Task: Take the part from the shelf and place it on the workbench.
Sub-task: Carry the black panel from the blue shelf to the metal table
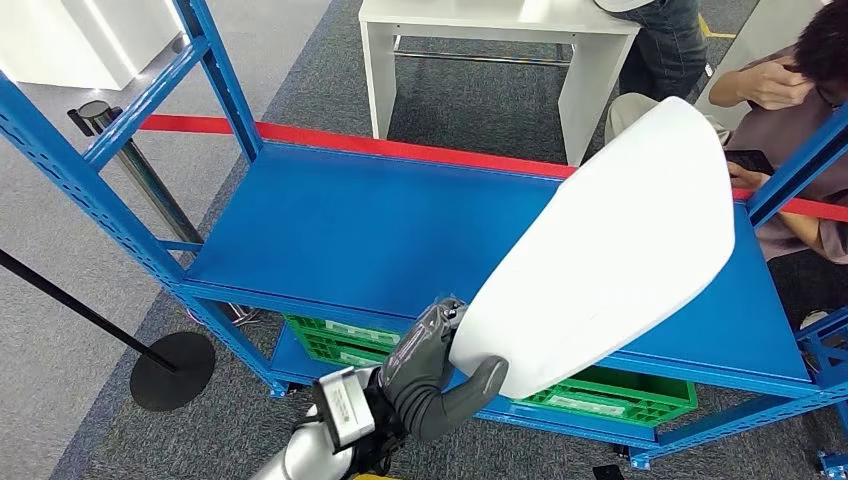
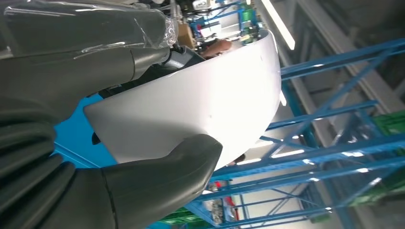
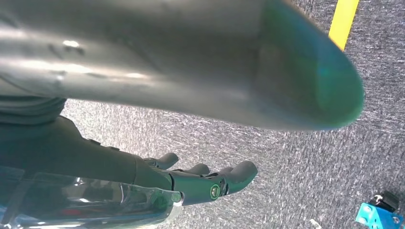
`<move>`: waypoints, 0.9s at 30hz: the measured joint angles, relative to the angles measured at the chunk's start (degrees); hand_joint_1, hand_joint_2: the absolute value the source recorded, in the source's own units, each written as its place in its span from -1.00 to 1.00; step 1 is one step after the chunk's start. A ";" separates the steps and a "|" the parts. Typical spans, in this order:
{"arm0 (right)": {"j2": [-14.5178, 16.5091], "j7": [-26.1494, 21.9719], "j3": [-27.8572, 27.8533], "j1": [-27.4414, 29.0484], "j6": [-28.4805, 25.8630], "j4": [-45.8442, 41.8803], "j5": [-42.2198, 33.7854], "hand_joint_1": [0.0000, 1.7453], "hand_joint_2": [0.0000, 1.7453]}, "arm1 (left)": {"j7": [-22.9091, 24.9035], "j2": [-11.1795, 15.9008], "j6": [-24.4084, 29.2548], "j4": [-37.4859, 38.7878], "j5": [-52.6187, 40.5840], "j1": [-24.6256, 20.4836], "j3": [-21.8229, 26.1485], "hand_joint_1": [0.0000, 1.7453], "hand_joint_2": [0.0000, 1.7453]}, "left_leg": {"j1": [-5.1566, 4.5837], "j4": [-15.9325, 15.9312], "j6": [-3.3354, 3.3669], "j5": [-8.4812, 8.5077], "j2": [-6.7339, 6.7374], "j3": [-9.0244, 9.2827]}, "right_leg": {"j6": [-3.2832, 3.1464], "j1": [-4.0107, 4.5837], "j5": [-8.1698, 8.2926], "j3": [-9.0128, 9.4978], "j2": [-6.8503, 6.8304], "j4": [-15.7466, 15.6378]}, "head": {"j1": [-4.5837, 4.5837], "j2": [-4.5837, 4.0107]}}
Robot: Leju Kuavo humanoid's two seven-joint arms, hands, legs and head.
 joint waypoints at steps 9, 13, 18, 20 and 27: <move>0.06 -0.08 -0.02 -0.04 -0.07 0.00 0.95 -1.00 -1.00 | -2.77 1.58 3.95 -4.96 0.10 2.16 -1.90 1.00 1.00 | 0.00 0.00 0.00 0.00 -0.01 0.00 | 0.00 -0.01 0.00 0.01 0.00 0.00 | 0.01 0.00; 0.06 -0.07 -0.01 -0.06 -0.07 0.00 1.28 -1.00 -1.00 | -2.77 1.93 4.15 -5.52 0.08 2.47 -1.94 1.00 1.00 | 0.00 0.00 0.00 0.00 -0.01 0.01 | 0.00 -0.01 0.00 0.01 0.00 0.00 | 0.01 0.00; 0.06 -0.05 -0.01 -0.08 -0.07 0.00 1.64 -1.00 -1.00 | -2.78 2.13 3.91 -5.54 0.38 2.92 -1.94 1.00 1.00 | 0.00 0.00 0.00 0.00 -0.01 0.01 | 0.00 -0.01 0.00 0.01 0.00 0.00 | 0.00 0.00; 0.06 -0.05 -0.01 -0.10 -0.07 0.00 1.84 -1.00 -1.00 | -2.84 2.22 3.79 -5.54 0.82 2.98 -1.92 1.00 1.00 | 0.00 0.00 0.00 0.00 -0.01 0.01 | 0.00 -0.01 0.00 0.00 0.00 0.00 | 0.01 0.00; 0.06 -0.06 -0.01 -0.27 0.06 0.00 2.58 -1.00 -1.00 | -3.07 2.34 2.08 -5.54 2.28 3.04 -1.62 1.00 1.00 | 0.00 0.00 0.00 0.00 -0.01 0.01 | 0.00 -0.01 0.00 0.01 0.00 0.00 | 0.01 0.00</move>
